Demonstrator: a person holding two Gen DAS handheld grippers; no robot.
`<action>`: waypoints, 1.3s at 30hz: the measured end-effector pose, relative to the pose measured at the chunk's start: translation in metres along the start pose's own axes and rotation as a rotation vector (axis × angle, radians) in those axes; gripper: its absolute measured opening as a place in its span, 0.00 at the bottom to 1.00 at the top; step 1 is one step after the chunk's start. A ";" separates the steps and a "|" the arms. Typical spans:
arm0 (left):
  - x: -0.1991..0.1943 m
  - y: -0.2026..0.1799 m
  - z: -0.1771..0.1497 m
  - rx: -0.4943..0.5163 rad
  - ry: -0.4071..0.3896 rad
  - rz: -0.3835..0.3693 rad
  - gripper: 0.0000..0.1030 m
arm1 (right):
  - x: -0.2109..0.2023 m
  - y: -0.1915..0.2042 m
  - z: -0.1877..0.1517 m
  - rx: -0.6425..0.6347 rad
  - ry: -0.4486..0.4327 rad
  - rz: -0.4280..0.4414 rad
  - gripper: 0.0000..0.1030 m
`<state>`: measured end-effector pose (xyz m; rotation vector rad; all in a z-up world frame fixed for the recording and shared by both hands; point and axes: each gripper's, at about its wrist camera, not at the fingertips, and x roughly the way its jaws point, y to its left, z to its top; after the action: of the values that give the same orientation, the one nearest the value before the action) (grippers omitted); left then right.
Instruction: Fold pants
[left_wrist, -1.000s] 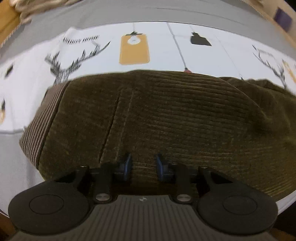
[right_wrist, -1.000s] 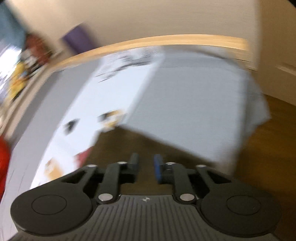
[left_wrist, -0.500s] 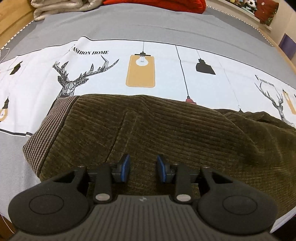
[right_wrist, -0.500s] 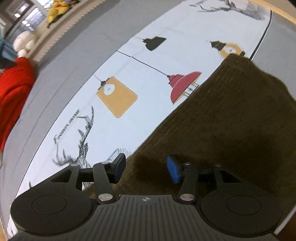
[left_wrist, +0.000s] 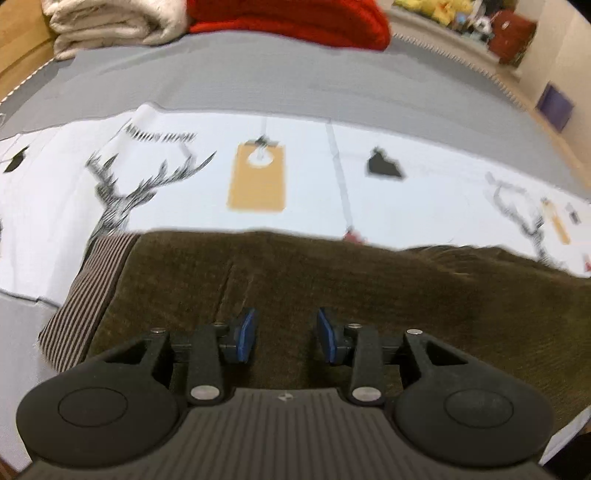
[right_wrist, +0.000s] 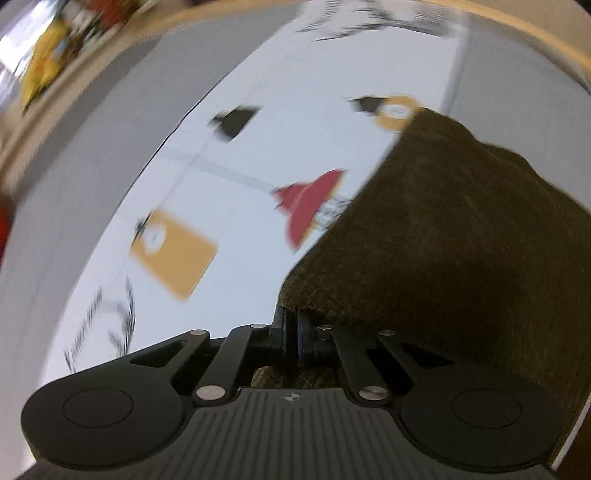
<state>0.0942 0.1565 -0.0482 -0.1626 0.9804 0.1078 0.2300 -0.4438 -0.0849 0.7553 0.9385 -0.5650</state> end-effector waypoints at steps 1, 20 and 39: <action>-0.002 -0.003 0.002 0.005 -0.011 -0.016 0.39 | -0.001 -0.006 0.000 0.037 -0.014 0.012 0.04; 0.015 0.073 -0.014 -0.278 0.082 0.257 0.02 | -0.088 0.023 -0.013 -0.339 -0.100 0.219 0.37; -0.019 0.045 -0.027 -0.226 0.087 0.051 0.16 | -0.138 -0.147 -0.022 -0.118 -0.081 0.153 0.46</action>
<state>0.0543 0.1955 -0.0515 -0.3518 1.0580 0.2600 0.0467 -0.5025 -0.0211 0.6865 0.8243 -0.3994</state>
